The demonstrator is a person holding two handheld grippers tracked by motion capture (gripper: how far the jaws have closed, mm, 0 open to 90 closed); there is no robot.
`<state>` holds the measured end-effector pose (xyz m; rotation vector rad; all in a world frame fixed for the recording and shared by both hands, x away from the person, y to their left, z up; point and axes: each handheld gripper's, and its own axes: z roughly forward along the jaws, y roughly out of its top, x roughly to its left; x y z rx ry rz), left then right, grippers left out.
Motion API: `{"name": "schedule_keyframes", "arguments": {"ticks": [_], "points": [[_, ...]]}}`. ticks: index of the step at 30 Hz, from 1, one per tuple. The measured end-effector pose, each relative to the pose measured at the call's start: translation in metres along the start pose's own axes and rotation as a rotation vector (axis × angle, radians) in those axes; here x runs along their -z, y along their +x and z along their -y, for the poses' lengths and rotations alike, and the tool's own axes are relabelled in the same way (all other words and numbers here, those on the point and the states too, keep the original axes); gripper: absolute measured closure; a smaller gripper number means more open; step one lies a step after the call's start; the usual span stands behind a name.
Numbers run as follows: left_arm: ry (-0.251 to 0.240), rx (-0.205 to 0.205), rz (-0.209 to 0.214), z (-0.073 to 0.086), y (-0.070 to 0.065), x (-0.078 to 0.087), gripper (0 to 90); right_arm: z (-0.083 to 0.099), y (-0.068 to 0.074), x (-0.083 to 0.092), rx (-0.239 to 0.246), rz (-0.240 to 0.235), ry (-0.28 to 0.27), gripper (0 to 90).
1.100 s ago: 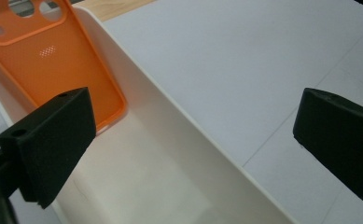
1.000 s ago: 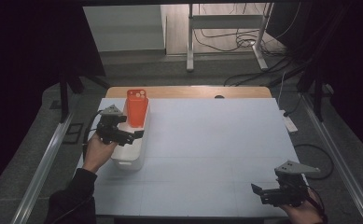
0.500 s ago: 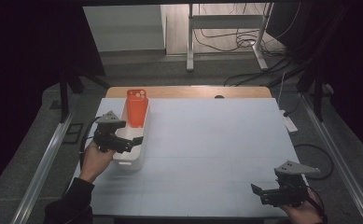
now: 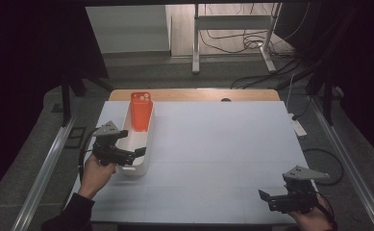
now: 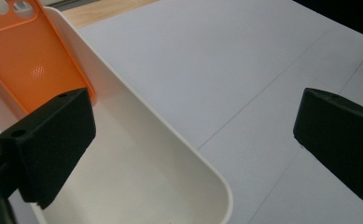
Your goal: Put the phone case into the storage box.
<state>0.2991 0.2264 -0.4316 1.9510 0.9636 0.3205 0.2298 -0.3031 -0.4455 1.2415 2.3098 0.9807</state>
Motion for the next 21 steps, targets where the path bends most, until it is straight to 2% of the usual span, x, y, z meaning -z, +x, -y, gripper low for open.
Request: {"name": "schedule_keyframes", "arguments": {"ticks": [10, 21], "points": [[-0.010, 0.010, -0.019, 0.009, -0.009, 0.013, 0.4, 0.000, 0.000, 0.000, 0.002, 0.000, 0.003, 0.0], [-0.013, 0.024, -0.042, 0.025, -0.018, 0.029, 0.7, 0.000, 0.000, 0.000, 0.000, -0.001, 0.004, 0.0]]}}
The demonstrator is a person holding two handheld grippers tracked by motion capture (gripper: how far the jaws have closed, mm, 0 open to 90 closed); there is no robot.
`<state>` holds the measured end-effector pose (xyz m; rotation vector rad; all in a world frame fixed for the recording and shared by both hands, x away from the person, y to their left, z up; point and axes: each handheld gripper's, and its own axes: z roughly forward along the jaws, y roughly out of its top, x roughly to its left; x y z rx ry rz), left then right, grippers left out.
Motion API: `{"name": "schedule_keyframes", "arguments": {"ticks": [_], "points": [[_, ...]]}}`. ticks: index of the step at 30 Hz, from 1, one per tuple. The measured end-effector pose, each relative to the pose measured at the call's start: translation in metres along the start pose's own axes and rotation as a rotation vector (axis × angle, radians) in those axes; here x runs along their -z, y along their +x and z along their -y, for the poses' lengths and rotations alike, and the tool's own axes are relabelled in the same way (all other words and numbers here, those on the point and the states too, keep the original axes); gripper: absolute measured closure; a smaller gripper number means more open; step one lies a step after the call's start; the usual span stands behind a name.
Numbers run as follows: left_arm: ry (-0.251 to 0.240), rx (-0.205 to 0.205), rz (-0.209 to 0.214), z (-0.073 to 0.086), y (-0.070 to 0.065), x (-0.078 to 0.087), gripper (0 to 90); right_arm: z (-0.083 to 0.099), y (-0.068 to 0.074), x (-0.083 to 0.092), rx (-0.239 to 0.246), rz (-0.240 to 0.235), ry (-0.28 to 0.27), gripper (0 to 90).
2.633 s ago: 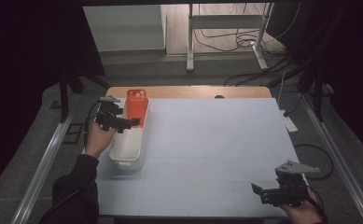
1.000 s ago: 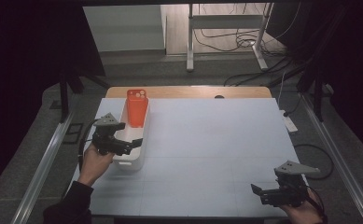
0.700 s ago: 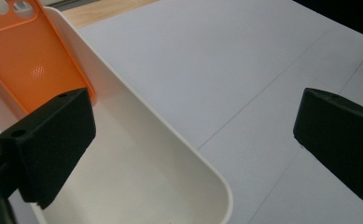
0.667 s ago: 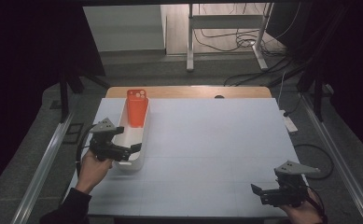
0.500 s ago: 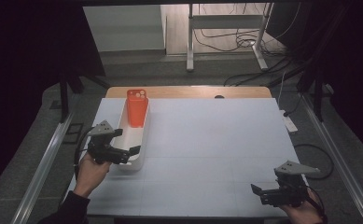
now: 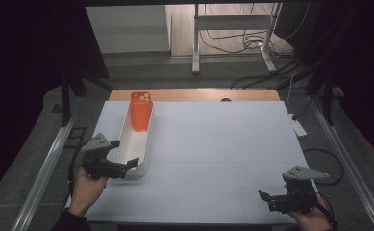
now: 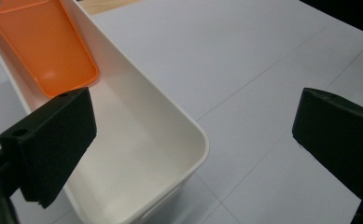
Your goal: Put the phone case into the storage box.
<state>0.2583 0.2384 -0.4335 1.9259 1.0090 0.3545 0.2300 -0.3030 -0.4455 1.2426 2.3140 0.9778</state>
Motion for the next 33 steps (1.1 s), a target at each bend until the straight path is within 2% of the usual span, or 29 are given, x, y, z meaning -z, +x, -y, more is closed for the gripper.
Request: {"name": "schedule_keyframes", "arguments": {"ticks": [13, 26, 33], "points": [[0.015, 0.034, -0.023, 0.021, -0.002, 0.023, 0.9, 0.000, 0.000, 0.000, -0.003, 0.000, 0.001, 0.0], [0.049, 0.014, -0.076, 0.039, -0.008, 0.038, 0.7, 0.000, 0.000, 0.000, -0.005, 0.002, 0.001, 0.0], [0.057, 0.029, -0.086, 0.049, -0.010, 0.045, 0.7, 0.000, 0.000, -0.001, -0.006, 0.004, 0.002, 0.0]]}}
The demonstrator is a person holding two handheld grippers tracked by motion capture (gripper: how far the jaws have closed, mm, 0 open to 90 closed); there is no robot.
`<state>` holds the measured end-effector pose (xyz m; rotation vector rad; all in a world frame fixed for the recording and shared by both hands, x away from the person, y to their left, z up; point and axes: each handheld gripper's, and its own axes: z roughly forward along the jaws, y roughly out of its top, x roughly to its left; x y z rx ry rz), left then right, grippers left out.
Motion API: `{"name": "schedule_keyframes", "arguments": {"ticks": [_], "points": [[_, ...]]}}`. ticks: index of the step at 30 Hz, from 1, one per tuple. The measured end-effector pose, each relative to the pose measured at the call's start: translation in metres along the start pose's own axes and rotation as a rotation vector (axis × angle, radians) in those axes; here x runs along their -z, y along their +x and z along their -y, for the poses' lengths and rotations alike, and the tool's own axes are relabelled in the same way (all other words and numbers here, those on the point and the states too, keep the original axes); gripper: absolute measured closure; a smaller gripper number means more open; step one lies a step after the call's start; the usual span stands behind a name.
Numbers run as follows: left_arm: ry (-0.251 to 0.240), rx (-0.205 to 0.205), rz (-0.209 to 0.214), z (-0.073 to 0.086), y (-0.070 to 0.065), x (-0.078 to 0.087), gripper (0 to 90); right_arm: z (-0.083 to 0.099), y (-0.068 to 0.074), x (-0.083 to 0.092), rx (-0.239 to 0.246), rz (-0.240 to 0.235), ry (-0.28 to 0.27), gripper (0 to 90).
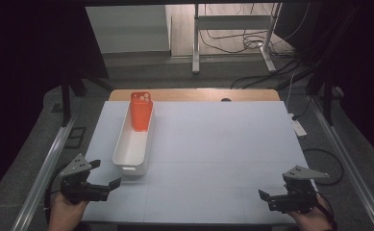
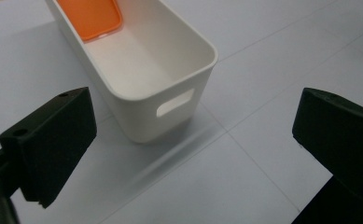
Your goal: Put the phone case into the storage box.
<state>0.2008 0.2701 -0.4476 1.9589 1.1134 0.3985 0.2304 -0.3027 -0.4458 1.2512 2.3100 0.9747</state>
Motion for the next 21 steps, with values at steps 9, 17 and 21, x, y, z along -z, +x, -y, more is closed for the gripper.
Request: {"name": "schedule_keyframes", "arguments": {"ticks": [9, 17, 21], "points": [[0.002, 0.014, -0.013, 0.012, -0.001, 0.009, 0.4, 0.000, 0.000, 0.000, -0.001, 0.001, 0.001, 0.0], [0.000, 0.038, -0.020, 0.024, -0.002, 0.017, 0.2, 0.000, 0.000, 0.000, -0.002, 0.003, 0.003, 0.0], [0.006, 0.044, -0.025, 0.028, -0.002, 0.018, 0.1, 0.000, 0.000, 0.000, -0.003, 0.003, 0.003, 0.0]]}}
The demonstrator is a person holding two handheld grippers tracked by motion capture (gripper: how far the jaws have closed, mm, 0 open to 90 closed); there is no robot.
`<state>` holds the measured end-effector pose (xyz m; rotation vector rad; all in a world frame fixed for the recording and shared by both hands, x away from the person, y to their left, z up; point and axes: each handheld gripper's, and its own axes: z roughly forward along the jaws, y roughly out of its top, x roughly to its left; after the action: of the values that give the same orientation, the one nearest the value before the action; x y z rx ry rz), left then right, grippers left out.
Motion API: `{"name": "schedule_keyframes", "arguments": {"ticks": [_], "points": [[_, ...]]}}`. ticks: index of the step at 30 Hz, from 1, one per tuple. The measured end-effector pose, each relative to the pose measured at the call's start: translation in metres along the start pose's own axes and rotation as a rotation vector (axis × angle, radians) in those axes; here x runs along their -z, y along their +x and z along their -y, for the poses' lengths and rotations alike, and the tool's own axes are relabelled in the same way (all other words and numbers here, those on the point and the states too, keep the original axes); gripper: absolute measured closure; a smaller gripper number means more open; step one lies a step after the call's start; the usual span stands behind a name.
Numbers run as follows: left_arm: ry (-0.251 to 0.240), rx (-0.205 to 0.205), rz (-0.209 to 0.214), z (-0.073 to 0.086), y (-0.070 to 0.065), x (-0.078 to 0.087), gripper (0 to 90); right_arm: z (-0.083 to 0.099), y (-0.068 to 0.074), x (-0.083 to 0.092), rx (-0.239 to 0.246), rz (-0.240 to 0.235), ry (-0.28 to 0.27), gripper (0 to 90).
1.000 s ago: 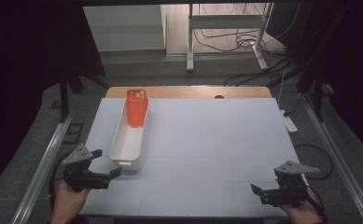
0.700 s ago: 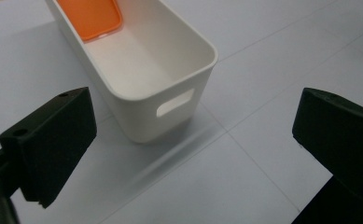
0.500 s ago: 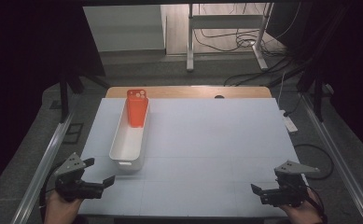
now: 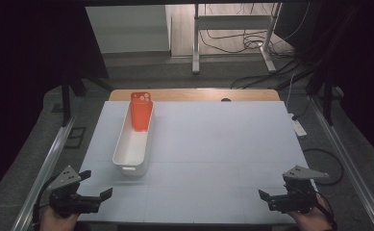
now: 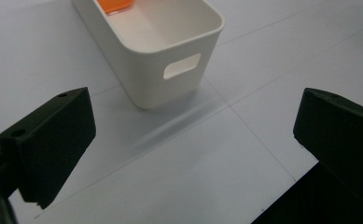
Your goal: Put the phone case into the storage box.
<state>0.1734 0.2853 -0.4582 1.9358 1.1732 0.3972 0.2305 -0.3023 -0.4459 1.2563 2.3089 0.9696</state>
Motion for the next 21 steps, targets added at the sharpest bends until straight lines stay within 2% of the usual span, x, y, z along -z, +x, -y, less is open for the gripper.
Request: {"name": "schedule_keyframes", "arguments": {"ticks": [15, 21], "points": [[0.044, -0.002, -0.036, 0.0084, -0.0011, 0.0007, 0.0, -0.0003, 0.0005, 0.0001, 0.000, 0.003, 0.002, 0.0], [0.051, -0.001, -0.035, 0.0086, -0.0008, -0.0001, 0.0, -0.0003, 0.0006, 0.0001, 0.001, 0.003, 0.002, 0.0]]}}
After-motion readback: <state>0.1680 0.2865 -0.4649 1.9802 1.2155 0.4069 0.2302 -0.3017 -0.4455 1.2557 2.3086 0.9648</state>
